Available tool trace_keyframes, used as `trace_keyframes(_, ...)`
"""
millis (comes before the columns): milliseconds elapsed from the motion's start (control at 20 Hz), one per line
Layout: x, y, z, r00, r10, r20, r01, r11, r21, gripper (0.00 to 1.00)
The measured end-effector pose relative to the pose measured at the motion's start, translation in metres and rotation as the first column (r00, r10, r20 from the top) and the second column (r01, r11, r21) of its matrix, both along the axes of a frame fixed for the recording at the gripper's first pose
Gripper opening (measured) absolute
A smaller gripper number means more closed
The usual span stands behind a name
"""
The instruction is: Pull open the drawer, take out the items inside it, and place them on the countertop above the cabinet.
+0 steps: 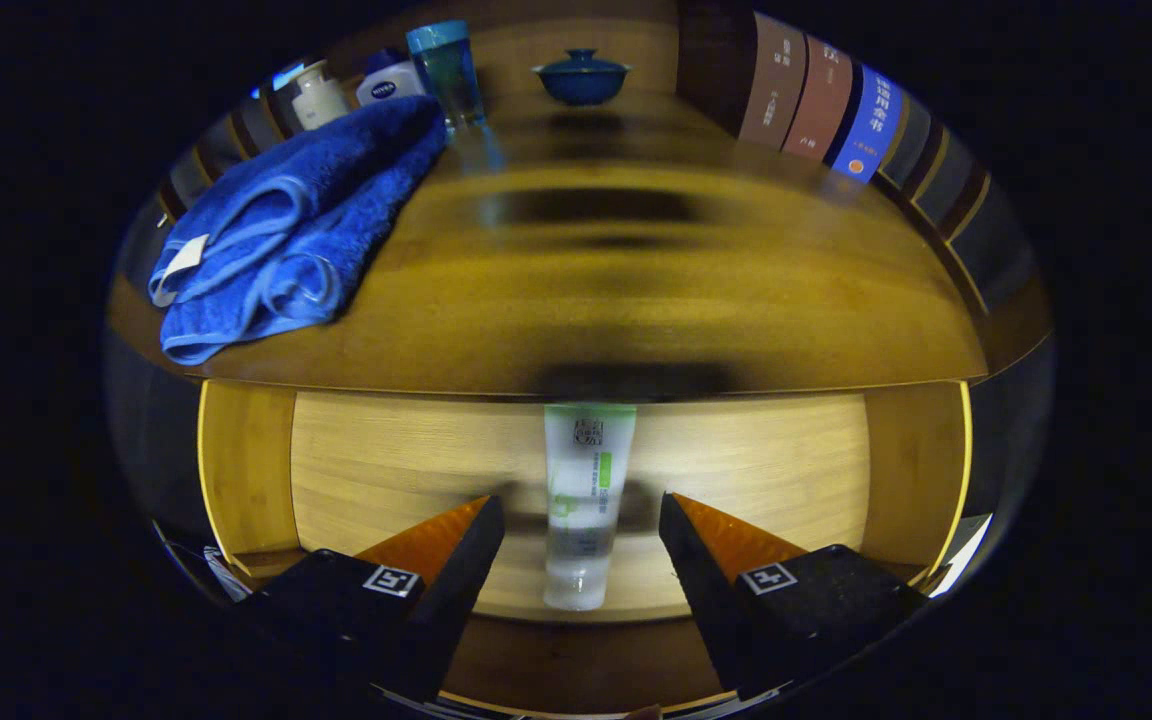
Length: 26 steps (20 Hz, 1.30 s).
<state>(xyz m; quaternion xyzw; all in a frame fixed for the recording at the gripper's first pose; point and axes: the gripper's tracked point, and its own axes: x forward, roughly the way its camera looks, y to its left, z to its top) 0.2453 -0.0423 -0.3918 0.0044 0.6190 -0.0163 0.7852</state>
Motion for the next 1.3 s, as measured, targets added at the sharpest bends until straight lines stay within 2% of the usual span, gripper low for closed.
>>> trace_keyframes(200, 0.001, -0.005, -0.016, 0.998, -0.045, -0.033, 0.044, 0.999, -0.023, 0.96)
trace_keyframes(400, -0.006, -0.001, -0.026, 0.995, -0.069, -0.066, 0.068, 0.998, -0.011, 0.58)
trace_keyframes(450, -0.005, -0.001, -0.023, 0.997, -0.058, -0.056, 0.057, 0.998, -0.014, 0.57)
trace_keyframes(550, -0.008, 0.0, -0.023, 0.998, -0.04, -0.039, 0.04, 0.999, -0.001, 0.47)
trace_keyframes(650, -0.019, 0.004, -0.018, 0.997, -0.064, -0.042, 0.065, 0.997, 0.04, 0.37)
trace_keyframes(750, -0.026, 0.002, -0.008, 0.996, -0.078, -0.032, 0.08, 0.995, 0.062, 0.36)
trace_keyframes(1000, -0.038, 0.001, 0.037, 0.998, -0.062, 0.027, 0.059, 0.995, 0.085, 0.36)
trace_keyframes(1150, -0.034, 0.001, 0.07, 0.997, -0.032, 0.076, 0.026, 0.997, 0.074, 0.36)
trace_keyframes(1300, -0.027, 0.012, 0.101, 0.995, -0.034, 0.097, 0.022, 0.992, 0.122, 0.36)
